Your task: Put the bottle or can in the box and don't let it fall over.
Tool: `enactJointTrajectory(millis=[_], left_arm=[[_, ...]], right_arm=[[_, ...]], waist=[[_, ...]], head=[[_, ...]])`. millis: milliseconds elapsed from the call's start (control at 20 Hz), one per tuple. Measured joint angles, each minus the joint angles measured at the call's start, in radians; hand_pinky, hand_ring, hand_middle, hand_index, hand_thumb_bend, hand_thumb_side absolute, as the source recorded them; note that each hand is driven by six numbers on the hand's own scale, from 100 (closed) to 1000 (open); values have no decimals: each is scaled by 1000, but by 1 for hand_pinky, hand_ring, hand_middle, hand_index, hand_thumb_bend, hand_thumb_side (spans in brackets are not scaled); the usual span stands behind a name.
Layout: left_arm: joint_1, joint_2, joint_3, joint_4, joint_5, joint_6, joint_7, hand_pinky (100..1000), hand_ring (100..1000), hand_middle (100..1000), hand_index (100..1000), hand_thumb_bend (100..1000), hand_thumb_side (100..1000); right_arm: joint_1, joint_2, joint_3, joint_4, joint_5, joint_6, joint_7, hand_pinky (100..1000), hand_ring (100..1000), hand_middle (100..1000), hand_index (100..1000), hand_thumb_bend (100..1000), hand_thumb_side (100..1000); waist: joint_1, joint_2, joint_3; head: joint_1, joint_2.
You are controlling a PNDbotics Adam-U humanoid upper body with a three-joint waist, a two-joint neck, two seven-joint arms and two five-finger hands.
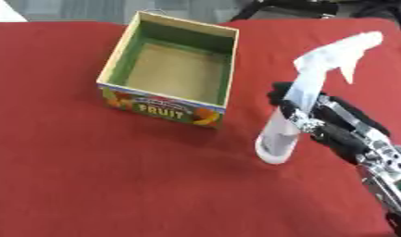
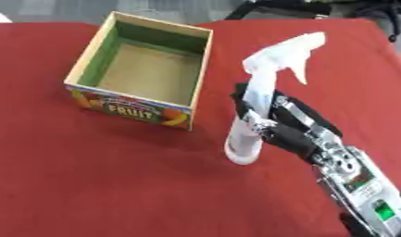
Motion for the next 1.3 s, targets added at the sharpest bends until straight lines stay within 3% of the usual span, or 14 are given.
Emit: enactJointTrajectory(millis=[450,1300], left_arm=[[0,0,0,0,0,2,-2,515,1000,1000,626,174,725],[0,-1,-1,0,0,2,-3,512,1000,1000,626,173,724]], right_arm=[[2,34,15,0,43,36,-63,938,883,810,895,100,594],[19,55,44,-7,59,78,-53,933,880,821,883,100,611]], waist=[[6,0,-5],[10,6,-6]], head=[[-8,-1],[-15,-6]])
